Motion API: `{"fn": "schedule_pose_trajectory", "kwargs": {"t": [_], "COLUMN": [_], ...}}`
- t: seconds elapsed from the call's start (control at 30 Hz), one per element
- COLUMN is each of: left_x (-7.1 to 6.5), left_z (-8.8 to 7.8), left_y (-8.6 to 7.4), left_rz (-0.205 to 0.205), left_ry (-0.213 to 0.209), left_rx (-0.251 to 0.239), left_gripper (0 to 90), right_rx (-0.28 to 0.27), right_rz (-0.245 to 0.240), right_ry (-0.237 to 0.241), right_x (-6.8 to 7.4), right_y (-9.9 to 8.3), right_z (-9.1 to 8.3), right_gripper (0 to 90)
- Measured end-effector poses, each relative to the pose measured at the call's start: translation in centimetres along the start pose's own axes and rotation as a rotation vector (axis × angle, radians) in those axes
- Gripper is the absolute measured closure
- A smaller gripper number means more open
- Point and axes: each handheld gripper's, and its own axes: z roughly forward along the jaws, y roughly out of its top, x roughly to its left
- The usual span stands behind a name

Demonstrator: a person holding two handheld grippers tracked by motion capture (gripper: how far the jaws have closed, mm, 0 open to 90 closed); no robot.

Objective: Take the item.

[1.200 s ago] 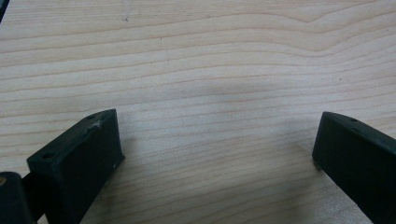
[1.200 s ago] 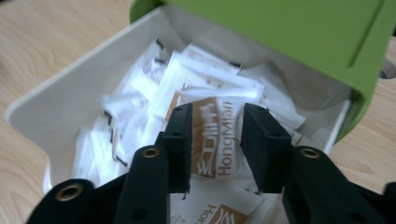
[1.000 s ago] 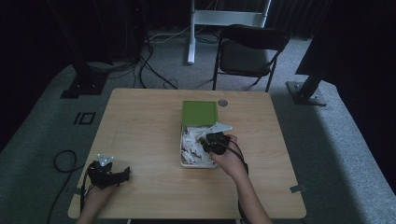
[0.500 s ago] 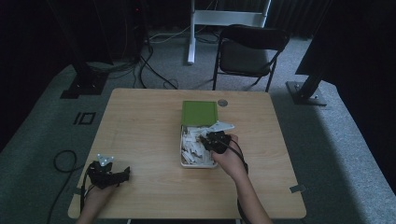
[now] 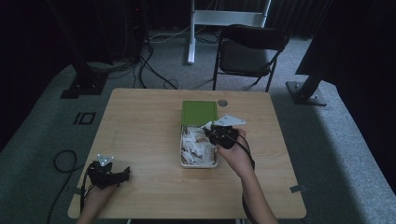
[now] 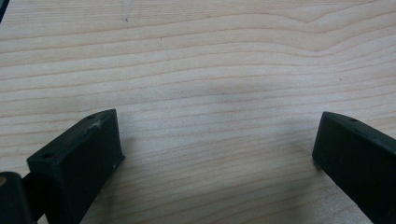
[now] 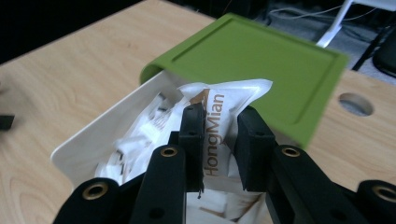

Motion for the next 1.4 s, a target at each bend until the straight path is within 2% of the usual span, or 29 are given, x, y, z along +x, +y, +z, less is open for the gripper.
{"fn": "schedule_pose_trajectory", "kwargs": {"t": [0.2,0.47,0.7,0.87,0.97,1.1,1.4], "left_x": [0.0,0.0,0.0,0.0,0.0,0.0,0.0], "left_z": [0.0,0.0,0.0,0.0,0.0,0.0,0.0], "left_y": [0.0,0.0,0.0,0.0,0.0,0.0,0.0], "left_rz": [0.002,0.002,-0.001,0.0,0.0,0.0,0.0], "left_ry": [0.0,0.0,-0.001,-0.001,-0.001,-0.001,-0.001], "left_rx": [0.001,0.002,0.001,0.002,0.002,0.002,0.002], "left_gripper": [2.1,2.1,2.1,2.1,2.1,2.1,2.1], "right_rx": [-0.039,-0.041,-0.059,-0.061,-0.042,-0.013,0.011], "right_rz": [0.02,0.056,0.102,0.141,0.179,0.201,0.251], "right_ry": [-0.048,-0.102,-0.176,-0.212,-0.222,-0.23,-0.273], "right_x": [-1.3,-3.8,-6.2,-8.0,-8.9,-9.8,-11.3], "right_y": [0.2,-0.4,-0.9,-1.5,-2.1,-2.9,-3.8], "right_z": [-1.2,-2.2,-2.5,-2.0,-1.3,-0.1,2.1], "right_gripper": [74.8,74.9,74.9,74.9,74.9,74.9,74.9]}}
